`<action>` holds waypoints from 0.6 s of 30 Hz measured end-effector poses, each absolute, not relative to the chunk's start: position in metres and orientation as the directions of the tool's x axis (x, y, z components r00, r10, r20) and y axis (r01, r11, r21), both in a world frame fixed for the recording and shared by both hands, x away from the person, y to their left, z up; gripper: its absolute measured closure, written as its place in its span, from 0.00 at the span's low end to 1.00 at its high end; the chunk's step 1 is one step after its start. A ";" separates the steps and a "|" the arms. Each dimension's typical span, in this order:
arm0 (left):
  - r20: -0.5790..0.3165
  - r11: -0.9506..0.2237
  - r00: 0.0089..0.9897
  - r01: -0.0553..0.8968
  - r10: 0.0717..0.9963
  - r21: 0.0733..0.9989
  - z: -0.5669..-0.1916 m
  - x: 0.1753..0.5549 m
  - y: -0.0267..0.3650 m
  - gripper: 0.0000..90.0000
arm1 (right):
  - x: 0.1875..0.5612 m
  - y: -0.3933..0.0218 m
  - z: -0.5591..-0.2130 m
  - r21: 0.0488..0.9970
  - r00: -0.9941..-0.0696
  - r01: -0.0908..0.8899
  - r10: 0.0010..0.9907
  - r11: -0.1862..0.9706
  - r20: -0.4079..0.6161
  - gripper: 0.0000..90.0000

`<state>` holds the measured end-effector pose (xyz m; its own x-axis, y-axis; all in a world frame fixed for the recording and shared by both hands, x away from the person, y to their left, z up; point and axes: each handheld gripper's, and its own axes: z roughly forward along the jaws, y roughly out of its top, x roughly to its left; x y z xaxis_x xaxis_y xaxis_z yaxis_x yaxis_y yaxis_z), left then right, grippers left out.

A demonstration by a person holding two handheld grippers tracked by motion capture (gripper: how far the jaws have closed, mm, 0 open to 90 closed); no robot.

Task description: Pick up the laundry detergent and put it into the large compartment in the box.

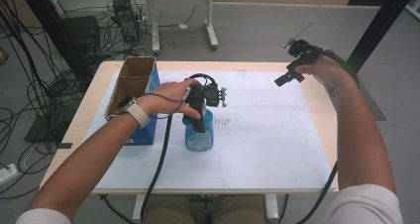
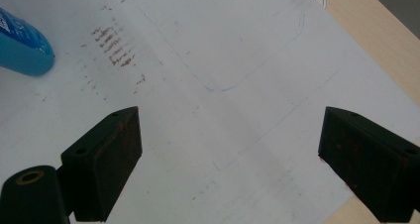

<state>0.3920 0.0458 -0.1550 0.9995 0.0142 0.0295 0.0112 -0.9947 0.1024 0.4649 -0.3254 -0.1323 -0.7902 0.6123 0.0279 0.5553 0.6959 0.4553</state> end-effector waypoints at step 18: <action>0.065 -0.995 0.998 -0.002 0.004 0.096 -0.164 0.384 0.044 0.24 | 0.464 -0.325 -0.132 0.456 -0.791 0.554 0.612 0.696 0.027 0.11</action>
<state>0.3841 0.0435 -0.1635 0.9979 0.0043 0.0648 -0.0020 -0.9953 0.0963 0.4636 -0.3251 -0.1320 -0.7906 0.6117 0.0275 0.5543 0.6960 0.4565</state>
